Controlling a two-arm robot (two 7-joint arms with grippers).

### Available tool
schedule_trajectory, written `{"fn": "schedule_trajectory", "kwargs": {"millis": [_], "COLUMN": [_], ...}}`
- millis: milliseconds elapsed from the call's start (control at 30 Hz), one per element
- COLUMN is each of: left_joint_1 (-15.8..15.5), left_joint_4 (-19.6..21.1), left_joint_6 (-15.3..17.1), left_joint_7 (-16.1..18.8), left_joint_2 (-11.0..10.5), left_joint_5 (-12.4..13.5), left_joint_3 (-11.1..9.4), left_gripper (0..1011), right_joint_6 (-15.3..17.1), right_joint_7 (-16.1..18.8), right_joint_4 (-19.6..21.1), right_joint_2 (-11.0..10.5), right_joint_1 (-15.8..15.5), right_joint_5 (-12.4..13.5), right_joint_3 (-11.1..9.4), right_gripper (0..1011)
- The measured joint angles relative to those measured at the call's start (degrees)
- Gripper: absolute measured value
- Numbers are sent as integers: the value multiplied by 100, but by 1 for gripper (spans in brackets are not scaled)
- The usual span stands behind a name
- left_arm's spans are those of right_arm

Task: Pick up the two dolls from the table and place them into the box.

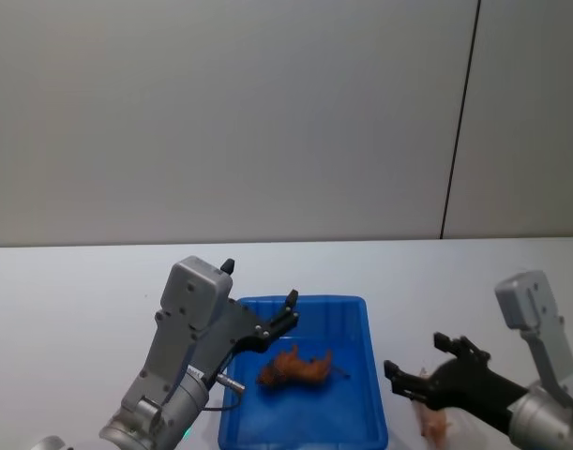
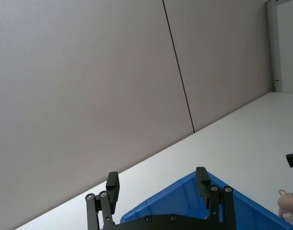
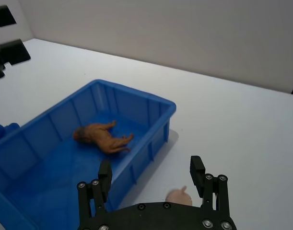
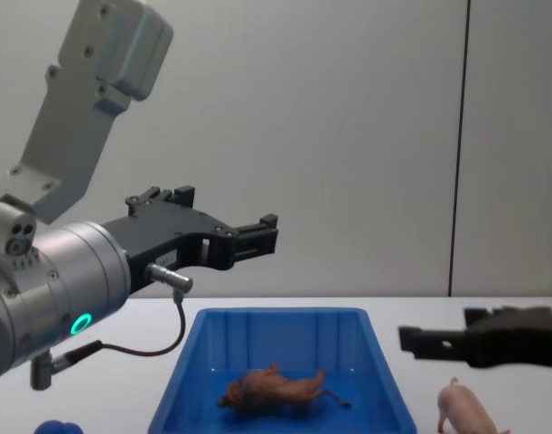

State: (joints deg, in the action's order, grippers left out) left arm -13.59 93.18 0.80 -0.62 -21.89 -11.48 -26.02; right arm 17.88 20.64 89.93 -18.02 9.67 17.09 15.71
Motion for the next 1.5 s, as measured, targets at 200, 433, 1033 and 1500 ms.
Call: {"fn": "schedule_trajectory", "kwargs": {"millis": [200,433,1033,1500], "left_joint_1": [0,0,0,0], "left_joint_4": [0,0,0,0], "left_joint_6": [0,0,0,0], "left_joint_7": [0,0,0,0], "left_joint_2": [0,0,0,0], "left_joint_5": [0,0,0,0], "left_joint_3": [0,0,0,0], "left_gripper": [1003,1003,1003,1003], "right_joint_6": [115,227,344,163], "right_joint_7": [-161,-348,-476,-592], "right_joint_4": [97,88,-221,-347], "right_joint_2": [-117,-219,-161,-21], "right_joint_1": [-196,-405,-475,-318], "right_joint_5": [128,254,262,278], "right_joint_3": [-44,-78,0,30], "right_gripper": [1001,1001,889,474]}}
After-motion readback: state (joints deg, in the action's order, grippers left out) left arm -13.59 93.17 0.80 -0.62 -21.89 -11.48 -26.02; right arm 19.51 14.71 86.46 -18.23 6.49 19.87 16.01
